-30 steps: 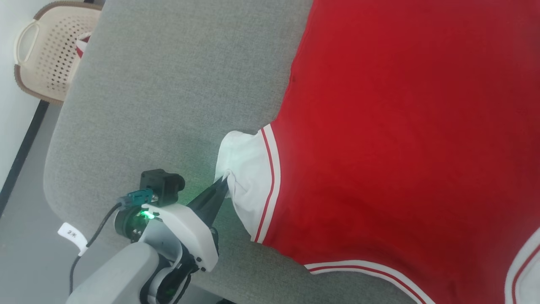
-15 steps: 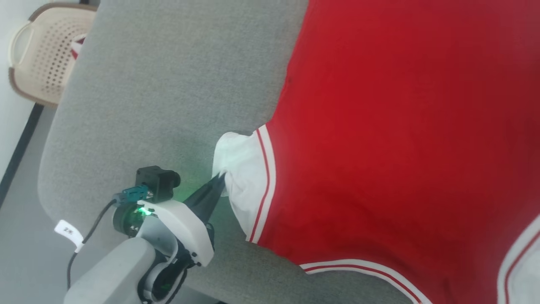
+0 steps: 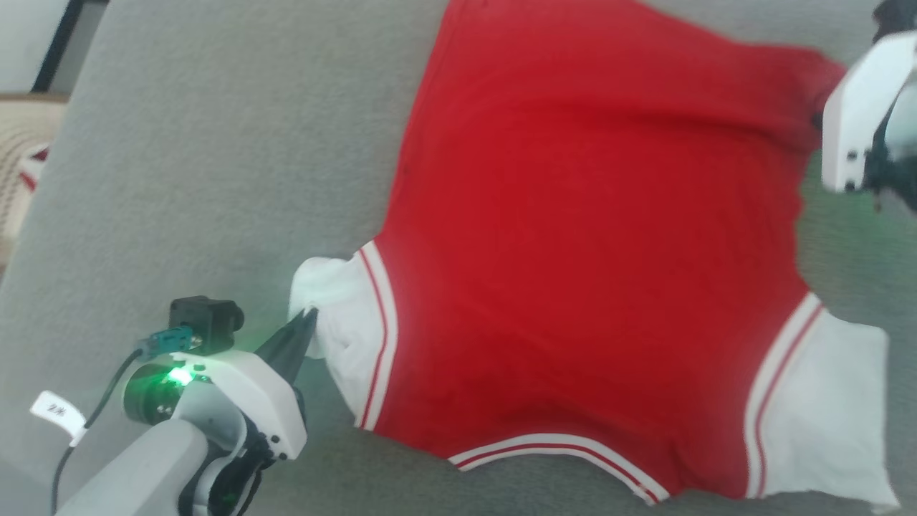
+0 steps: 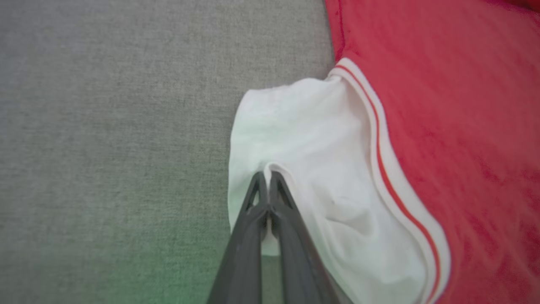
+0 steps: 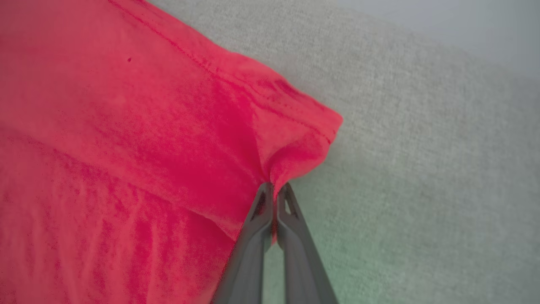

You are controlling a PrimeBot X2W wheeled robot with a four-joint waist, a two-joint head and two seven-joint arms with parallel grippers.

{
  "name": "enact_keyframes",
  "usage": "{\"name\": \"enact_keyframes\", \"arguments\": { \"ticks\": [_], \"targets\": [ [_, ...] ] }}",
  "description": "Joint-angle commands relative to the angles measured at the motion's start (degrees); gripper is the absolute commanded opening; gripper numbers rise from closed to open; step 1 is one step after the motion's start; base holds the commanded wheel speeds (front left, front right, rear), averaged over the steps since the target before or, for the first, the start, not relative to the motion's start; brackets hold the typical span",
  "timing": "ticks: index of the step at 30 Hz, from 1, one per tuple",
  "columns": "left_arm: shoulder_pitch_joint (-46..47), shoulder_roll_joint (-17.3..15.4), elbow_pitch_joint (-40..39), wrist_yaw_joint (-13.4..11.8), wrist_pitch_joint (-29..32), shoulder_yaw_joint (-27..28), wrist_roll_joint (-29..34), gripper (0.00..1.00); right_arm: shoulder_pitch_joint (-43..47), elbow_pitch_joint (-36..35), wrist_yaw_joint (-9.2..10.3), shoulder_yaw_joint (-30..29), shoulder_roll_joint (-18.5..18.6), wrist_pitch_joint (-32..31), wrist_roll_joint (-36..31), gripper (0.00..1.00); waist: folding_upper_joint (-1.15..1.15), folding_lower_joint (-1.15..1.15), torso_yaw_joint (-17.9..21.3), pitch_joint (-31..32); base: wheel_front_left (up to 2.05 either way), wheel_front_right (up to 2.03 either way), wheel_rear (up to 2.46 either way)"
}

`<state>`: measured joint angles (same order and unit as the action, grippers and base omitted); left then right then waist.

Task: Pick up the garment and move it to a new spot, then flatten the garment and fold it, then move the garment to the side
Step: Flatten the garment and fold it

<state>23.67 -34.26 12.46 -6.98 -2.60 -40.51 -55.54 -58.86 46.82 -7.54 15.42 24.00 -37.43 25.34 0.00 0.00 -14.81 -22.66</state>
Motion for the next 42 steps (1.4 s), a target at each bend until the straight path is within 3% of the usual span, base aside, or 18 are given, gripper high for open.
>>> {"name": "enact_keyframes", "arguments": {
  "ticks": [1, 8, 13, 20, 25, 26, 27, 28, 33, 42],
  "targets": [
    [-1.0, -0.6, -0.7, -0.6, 0.3, 0.4, -0.1, 0.00, 4.1, -4.2, 0.09, 1.2, 1.6, -0.9, 3.2, 0.00, 0.00, 0.00, 2.9, 2.3, 0.00, 0.00, 0.00],
    [-2.6, -2.8, -2.8, -2.2, 1.1, 0.9, -0.7, 0.00, 21.8, -24.6, 0.09, 1.1, 7.0, -4.3, 11.5, 0.00, 0.00, 0.00, 7.0, 4.4, 0.00, 0.00, 0.00],
    [-3.0, -3.8, -3.7, -2.6, 1.4, 1.2, -0.8, 0.00, 32.2, -33.9, 0.09, -2.9, 7.6, -6.5, 12.5, 0.00, 0.00, 0.00, 8.6, 4.8, 0.00, 0.00, 0.00],
    [-3.3, -4.5, -4.7, -2.7, 1.5, 1.3, -0.9, 0.00, 50.6, -45.7, 0.09, -10.8, 3.3, -11.2, 10.6, 0.00, 0.00, 0.00, 9.9, 4.6, 0.00, 0.00, 0.00],
    [-3.2, -4.7, -4.8, -2.5, 1.4, 1.4, -1.0, 0.00, 57.1, -48.1, 0.09, -14.2, -1.9, -10.8, 8.1, 0.00, 0.00, 0.00, 10.4, 4.4, 0.00, 0.00, 0.00],
    [-3.2, -4.7, -4.8, -2.4, 1.3, 1.3, -1.0, 0.00, 57.5, -48.1, 0.09, -14.6, -2.7, -10.3, 7.4, 0.16, 0.00, 0.00, 10.5, 4.3, 0.00, 0.00, 0.00],
    [-3.1, -4.7, -4.8, -2.3, 1.3, 1.3, -1.0, 0.00, 57.8, -48.1, 0.09, -14.8, -3.2, -9.8, 6.8, 0.75, 0.00, 0.00, 10.5, 4.3, 0.00, 0.00, 0.00],
    [-3.1, -4.8, -4.7, -2.3, 1.2, 1.3, -1.0, 0.00, 58.1, -48.2, 0.09, -14.8, -3.5, -9.5, 6.2, 1.00, 0.00, 0.00, 10.6, 4.2, 0.00, 0.00, 0.00],
    [-3.3, -4.9, -4.4, -2.0, 1.0, 1.3, -1.2, 0.00, 58.6, -52.3, 0.13, -16.8, -3.6, -7.7, 5.8, 1.00, 0.00, 0.00, 10.8, 4.4, 0.00, 0.00, 0.00],
    [-4.0, -4.6, -4.4, -2.1, 0.5, 0.9, -1.3, 0.00, 59.2, -68.8, 0.07, -20.8, -4.0, -7.6, 6.2, 1.00, 0.00, 0.00, 10.1, 5.1, 0.00, 0.00, 0.00]
  ]
}}
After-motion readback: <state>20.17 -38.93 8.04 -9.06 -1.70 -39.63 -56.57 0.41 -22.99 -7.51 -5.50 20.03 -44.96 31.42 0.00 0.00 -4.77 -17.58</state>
